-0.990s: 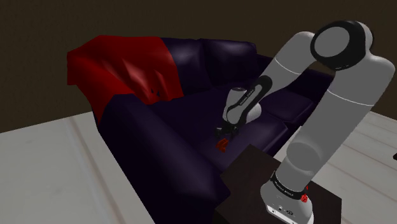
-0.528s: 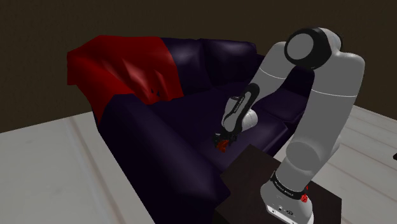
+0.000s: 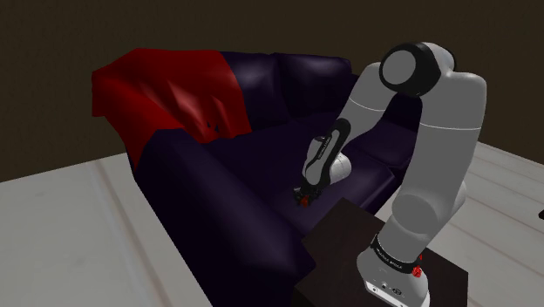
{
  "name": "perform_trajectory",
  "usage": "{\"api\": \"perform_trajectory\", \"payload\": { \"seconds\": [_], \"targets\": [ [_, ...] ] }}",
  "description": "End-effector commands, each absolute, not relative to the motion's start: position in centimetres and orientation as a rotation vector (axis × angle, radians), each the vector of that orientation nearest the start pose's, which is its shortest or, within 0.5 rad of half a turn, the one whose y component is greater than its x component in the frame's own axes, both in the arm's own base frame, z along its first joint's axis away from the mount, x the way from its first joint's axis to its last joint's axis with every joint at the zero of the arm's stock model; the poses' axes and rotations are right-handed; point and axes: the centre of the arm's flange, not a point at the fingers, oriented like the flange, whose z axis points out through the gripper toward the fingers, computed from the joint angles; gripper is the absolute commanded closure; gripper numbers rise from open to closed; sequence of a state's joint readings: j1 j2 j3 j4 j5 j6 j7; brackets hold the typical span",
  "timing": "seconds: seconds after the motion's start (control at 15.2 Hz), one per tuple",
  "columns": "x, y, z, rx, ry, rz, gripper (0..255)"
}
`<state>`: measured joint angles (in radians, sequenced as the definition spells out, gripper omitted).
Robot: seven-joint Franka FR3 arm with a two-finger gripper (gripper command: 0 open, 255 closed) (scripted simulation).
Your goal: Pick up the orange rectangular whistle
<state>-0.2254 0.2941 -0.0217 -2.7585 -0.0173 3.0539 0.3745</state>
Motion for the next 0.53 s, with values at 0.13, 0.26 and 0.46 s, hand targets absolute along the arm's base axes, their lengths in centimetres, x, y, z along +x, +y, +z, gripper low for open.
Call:
{"api": "perform_trajectory", "payload": {
  "seconds": [0.13,0.26,0.46],
  "targets": [
    [36.4,-9.1,12.9,-3.007,0.936,-0.003,255],
    [36.4,-9.1,12.9,-3.007,0.936,-0.003,255],
    [36.4,-9.1,14.0,-3.007,0.936,-0.003,255]
  ]
}}
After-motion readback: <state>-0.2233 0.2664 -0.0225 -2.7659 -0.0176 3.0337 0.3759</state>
